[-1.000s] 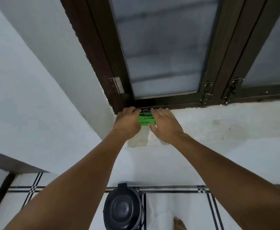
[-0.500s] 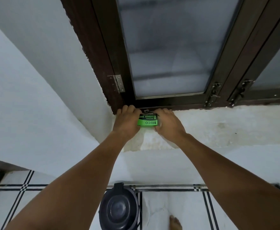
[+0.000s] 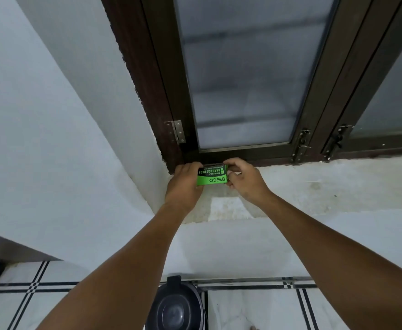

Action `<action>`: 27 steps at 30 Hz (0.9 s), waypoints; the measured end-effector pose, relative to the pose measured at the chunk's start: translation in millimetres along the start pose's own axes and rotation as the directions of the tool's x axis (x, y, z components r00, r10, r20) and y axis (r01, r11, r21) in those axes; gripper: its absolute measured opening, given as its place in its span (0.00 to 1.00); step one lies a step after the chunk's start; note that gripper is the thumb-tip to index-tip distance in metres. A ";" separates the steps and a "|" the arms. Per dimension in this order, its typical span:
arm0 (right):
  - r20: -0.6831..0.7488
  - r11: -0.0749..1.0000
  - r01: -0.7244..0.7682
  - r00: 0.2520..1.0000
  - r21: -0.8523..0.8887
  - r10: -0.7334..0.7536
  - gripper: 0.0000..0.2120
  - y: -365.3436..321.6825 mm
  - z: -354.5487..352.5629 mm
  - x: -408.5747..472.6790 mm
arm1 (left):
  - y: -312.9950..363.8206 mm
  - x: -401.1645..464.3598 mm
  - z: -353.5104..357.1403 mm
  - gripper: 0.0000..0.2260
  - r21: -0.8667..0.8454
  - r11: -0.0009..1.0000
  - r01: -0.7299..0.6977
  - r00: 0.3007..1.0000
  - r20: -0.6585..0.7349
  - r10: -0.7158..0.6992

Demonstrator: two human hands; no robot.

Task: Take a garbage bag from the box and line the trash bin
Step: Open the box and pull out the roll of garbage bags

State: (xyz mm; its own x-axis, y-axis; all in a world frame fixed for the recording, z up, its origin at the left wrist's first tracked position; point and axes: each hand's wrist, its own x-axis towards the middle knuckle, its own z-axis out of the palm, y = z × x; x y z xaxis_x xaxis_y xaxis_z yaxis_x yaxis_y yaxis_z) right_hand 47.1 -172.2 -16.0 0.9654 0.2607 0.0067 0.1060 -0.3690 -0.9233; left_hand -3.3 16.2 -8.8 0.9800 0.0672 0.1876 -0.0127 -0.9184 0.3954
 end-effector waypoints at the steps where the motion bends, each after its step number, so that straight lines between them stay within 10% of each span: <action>1: 0.004 1.000 -0.005 1.000 0.018 0.005 0.13 -0.3 -1.3 -0.9 | 1.2 -1.2 -0.4 0.21 -0.004 1.000 0.000 1.000 -0.007 0.000; 27: 0.111 0.991 -0.071 0.992 0.113 0.059 0.23 -18.2 -7.8 -9.2 | 2.6 -5.3 -8.3 0.34 0.105 0.994 -0.035 0.998 0.059 0.028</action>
State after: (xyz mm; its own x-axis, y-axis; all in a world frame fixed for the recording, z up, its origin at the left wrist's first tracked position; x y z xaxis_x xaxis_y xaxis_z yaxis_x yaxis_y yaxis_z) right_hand 38.2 -174.8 3.7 0.9375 0.3359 -0.0904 0.0091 -0.2833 -0.9590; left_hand -10.2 16.8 -1.3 0.9892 0.0178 0.1452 -0.0257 -0.9561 0.2920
